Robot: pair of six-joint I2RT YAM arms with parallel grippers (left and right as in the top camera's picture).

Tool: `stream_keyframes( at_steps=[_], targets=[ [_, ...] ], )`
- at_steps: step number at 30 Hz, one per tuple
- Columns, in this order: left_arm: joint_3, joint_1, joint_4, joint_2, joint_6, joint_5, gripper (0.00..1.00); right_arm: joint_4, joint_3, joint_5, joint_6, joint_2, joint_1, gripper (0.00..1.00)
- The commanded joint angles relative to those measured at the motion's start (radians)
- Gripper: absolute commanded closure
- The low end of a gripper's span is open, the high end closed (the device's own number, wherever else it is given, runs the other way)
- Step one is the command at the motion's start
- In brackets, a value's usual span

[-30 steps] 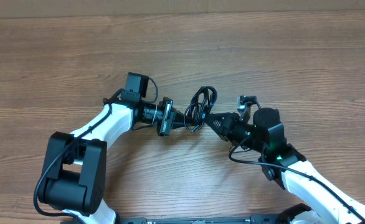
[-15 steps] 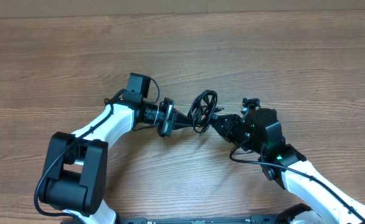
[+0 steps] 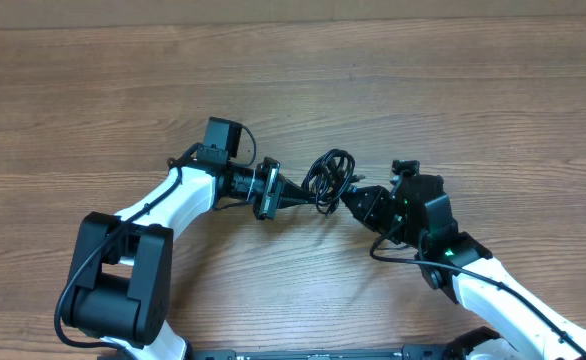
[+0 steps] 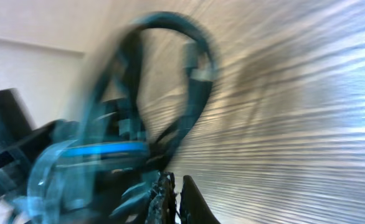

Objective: Untangle cables

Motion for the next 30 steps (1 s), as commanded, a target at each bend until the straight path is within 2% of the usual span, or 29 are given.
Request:
stream_keyframes(
  at_steps=[1,12,18,23,30],
  targets=[
    [0.013,-0.011,0.003,-0.014,0.001,0.085,0.96,-0.008,0.005,0.030,-0.017,0.008,-0.018,0.96],
    [0.013,0.000,0.004,-0.014,0.001,0.083,0.96,-0.002,0.005,0.014,-0.017,0.008,-0.021,0.96],
    [0.013,0.027,0.003,-0.014,-0.018,0.141,0.96,0.124,0.005,-0.101,-0.024,0.007,-0.021,0.96],
    [0.013,0.047,0.003,-0.014,-0.002,0.197,0.96,0.230,0.005,-0.234,-0.173,0.007,-0.021,0.96],
    [0.013,0.068,0.003,-0.014,-0.002,0.198,0.96,0.242,0.005,-0.278,-0.228,0.007,-0.021,0.94]
  ],
)
